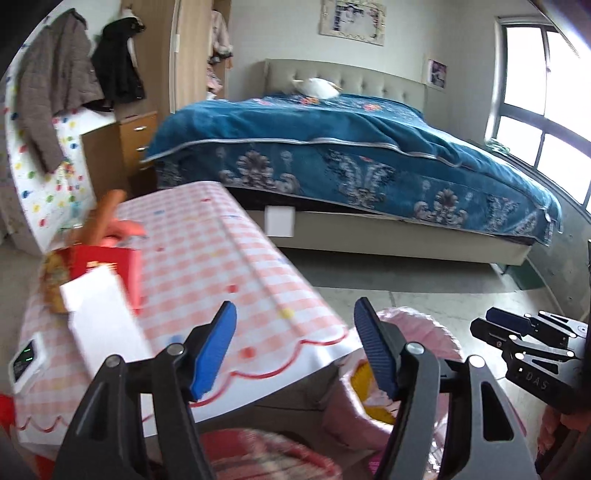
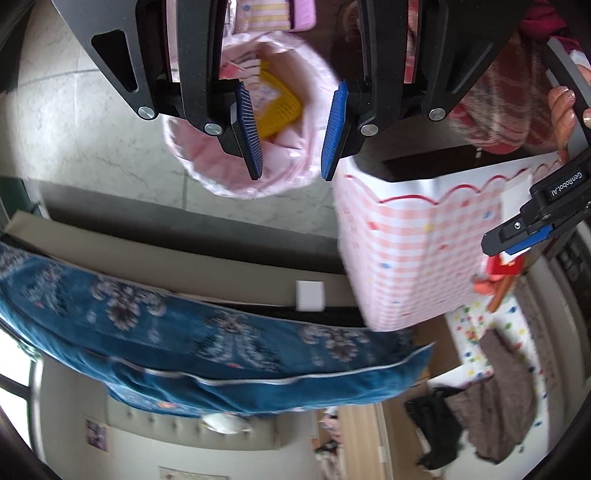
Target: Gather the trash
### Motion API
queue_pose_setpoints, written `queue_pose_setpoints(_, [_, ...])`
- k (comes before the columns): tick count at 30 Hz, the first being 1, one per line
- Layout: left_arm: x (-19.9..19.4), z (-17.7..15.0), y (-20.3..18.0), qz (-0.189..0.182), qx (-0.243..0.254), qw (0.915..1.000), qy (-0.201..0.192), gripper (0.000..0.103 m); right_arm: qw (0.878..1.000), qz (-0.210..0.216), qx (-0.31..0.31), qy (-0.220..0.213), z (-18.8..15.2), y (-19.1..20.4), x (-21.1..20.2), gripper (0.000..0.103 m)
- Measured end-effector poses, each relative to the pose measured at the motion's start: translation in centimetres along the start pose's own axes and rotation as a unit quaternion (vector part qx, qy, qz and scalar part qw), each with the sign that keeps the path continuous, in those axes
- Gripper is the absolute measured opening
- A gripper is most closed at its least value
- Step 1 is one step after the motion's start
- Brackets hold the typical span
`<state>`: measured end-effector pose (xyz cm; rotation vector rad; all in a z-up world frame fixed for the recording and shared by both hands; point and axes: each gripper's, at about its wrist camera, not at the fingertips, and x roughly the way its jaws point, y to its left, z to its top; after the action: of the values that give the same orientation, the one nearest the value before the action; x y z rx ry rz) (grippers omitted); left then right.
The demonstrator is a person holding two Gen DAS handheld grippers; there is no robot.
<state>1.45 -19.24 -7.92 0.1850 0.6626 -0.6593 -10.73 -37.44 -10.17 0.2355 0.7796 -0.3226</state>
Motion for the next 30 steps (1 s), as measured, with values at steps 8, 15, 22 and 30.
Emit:
queue_pose_setpoints(8, [-3.3,-1.6,6.3,0.085,-0.033,0.9958,0.004,0.068,0.995,0.070,-0.070,0.005,1.5,7.1,1.3,0.035])
queue_pose_setpoints(15, [-5.2,-3.3,12.5,0.150,-0.080,0.9854,0.013,0.069,0.982,0.130,-0.139,0.004,2.7,14.8,2.6,0.035])
queue_pose_setpoints(22, [-6.7,-5.9,18.4,0.205,-0.120,0.9710,0.026,0.069,0.968,0.168,-0.187,0.007,3.2,21.4,3.6,0.038])
queue_pose_setpoints(30, [-7.6,-8.0,22.2,0.230,-0.154,0.9603,0.037,0.071,0.958,0.193,-0.210,0.035,3.2,26.3,6.2,0.082])
